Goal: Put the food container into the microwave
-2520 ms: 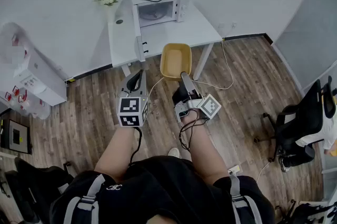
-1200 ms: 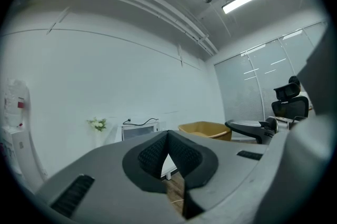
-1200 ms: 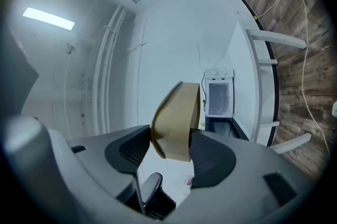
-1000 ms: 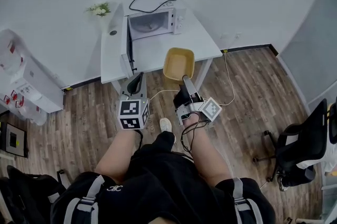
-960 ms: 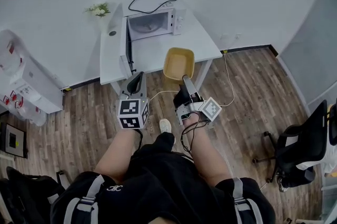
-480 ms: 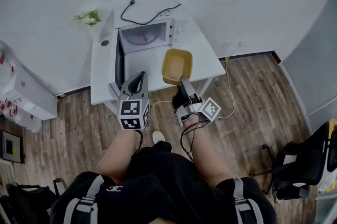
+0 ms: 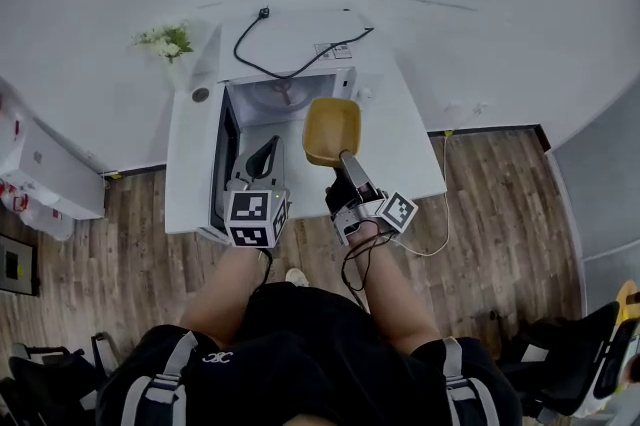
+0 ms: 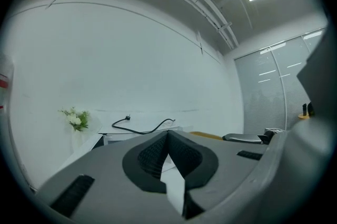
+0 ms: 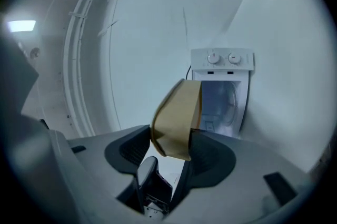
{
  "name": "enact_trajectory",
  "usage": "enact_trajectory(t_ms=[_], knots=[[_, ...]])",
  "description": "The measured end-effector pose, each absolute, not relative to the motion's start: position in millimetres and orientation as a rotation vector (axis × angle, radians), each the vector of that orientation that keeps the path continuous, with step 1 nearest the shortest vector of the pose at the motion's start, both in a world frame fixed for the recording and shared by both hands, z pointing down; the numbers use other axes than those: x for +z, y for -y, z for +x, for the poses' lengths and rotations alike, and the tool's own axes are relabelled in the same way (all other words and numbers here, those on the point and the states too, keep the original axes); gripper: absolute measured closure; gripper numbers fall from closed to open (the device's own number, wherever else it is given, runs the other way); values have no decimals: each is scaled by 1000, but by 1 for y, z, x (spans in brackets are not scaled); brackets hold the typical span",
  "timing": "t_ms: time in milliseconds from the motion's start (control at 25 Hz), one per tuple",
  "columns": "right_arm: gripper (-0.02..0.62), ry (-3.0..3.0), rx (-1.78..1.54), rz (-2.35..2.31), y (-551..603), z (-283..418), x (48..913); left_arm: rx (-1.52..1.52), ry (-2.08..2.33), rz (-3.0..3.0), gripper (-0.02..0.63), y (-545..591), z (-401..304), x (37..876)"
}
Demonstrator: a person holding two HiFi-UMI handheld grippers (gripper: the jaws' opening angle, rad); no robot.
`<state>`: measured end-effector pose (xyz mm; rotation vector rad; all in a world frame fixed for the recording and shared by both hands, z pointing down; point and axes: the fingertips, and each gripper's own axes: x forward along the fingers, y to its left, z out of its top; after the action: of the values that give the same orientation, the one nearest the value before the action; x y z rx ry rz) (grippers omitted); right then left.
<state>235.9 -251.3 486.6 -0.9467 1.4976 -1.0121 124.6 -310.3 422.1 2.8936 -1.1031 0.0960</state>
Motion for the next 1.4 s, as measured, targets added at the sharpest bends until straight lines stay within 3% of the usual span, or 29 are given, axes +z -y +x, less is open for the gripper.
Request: enact_trajectory(t_ms=[360, 1400], knots=[[359, -1511, -1174, -902, 344, 253, 527, 185, 1188, 2819, 595, 384, 148, 445], [359, -1552, -1448, -873, 576, 270, 617, 313, 1668, 2487, 595, 466, 104, 478]])
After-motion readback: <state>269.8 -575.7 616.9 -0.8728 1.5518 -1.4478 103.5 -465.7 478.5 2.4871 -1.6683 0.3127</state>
